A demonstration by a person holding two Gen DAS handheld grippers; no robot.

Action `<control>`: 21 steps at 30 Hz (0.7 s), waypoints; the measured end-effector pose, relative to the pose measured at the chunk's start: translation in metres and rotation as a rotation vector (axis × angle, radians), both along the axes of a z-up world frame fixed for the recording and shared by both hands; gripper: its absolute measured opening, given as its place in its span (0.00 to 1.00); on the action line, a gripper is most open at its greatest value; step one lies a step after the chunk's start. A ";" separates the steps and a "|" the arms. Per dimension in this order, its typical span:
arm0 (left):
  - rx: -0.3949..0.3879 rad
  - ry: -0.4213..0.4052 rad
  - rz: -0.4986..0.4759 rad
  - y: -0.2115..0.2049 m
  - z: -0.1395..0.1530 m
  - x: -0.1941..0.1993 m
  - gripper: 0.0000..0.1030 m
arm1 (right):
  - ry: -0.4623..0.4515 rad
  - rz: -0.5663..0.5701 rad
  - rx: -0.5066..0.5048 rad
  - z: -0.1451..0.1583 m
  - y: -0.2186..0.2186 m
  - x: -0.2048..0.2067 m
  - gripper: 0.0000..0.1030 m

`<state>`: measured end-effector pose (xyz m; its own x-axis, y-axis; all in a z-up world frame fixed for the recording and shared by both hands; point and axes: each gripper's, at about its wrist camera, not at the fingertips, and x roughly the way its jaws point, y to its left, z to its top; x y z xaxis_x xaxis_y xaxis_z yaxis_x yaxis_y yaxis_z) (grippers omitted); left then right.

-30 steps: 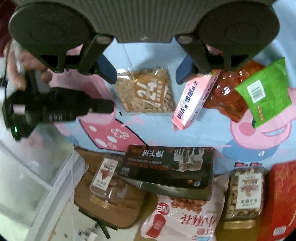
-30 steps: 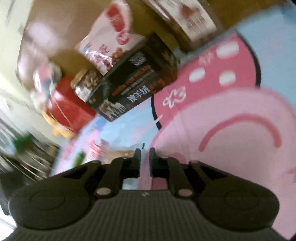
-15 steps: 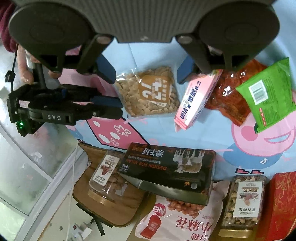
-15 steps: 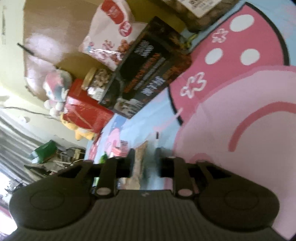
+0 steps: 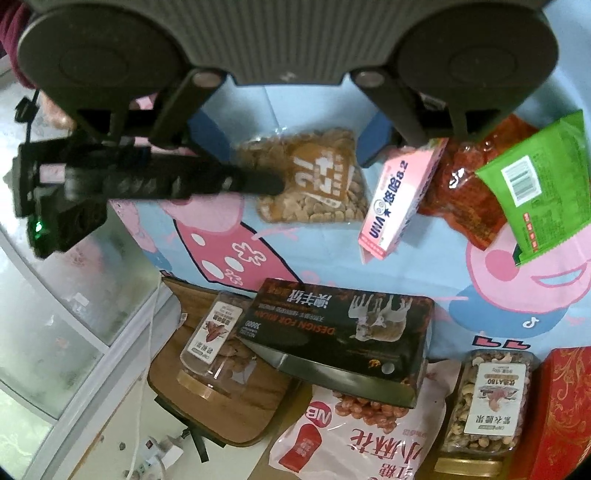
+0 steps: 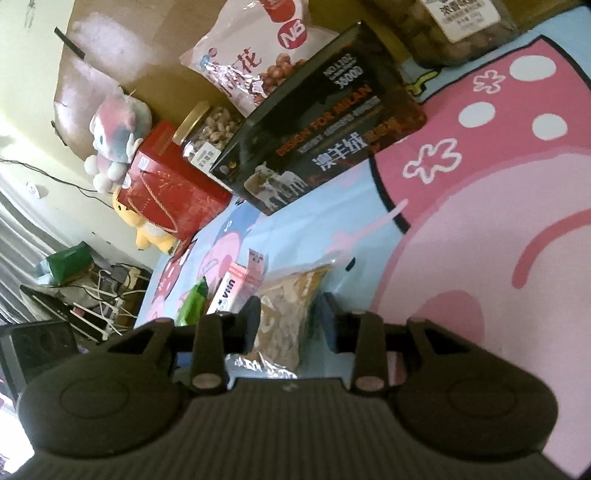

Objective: Organize snacks
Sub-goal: 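Grasp the brown cookie bag with the left tool and lift it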

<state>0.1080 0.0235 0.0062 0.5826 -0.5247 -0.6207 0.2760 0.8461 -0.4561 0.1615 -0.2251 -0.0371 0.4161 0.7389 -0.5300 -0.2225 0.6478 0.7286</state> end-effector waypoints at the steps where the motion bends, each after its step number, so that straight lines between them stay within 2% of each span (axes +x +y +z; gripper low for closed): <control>1: -0.006 -0.001 -0.003 0.001 0.000 0.000 0.79 | 0.016 0.011 0.006 -0.003 0.000 -0.001 0.15; 5: -0.056 0.004 -0.009 0.008 0.000 0.000 0.81 | 0.037 -0.021 0.090 -0.008 -0.017 -0.007 0.12; 8: -0.147 0.022 -0.019 0.016 -0.001 0.003 0.86 | 0.034 -0.068 0.140 -0.006 -0.038 -0.015 0.12; 14: -0.293 0.064 -0.072 0.011 0.004 0.014 0.85 | 0.062 -0.095 0.365 -0.009 -0.074 -0.025 0.12; 15: -0.305 0.065 -0.080 0.009 0.005 0.015 0.83 | 0.059 -0.093 0.383 -0.008 -0.074 -0.026 0.12; 16: -0.303 0.061 -0.086 0.005 0.008 0.016 0.69 | 0.055 -0.091 0.388 -0.006 -0.073 -0.026 0.12; 17: -0.288 0.059 -0.092 0.002 0.011 0.018 0.46 | 0.049 -0.088 0.387 -0.003 -0.070 -0.026 0.12; 18: -0.269 0.064 -0.098 -0.002 0.015 0.022 0.37 | 0.041 -0.078 0.388 0.001 -0.068 -0.024 0.12; 21: -0.237 0.047 -0.072 -0.002 0.029 0.032 0.36 | -0.007 -0.059 0.344 0.016 -0.057 -0.015 0.12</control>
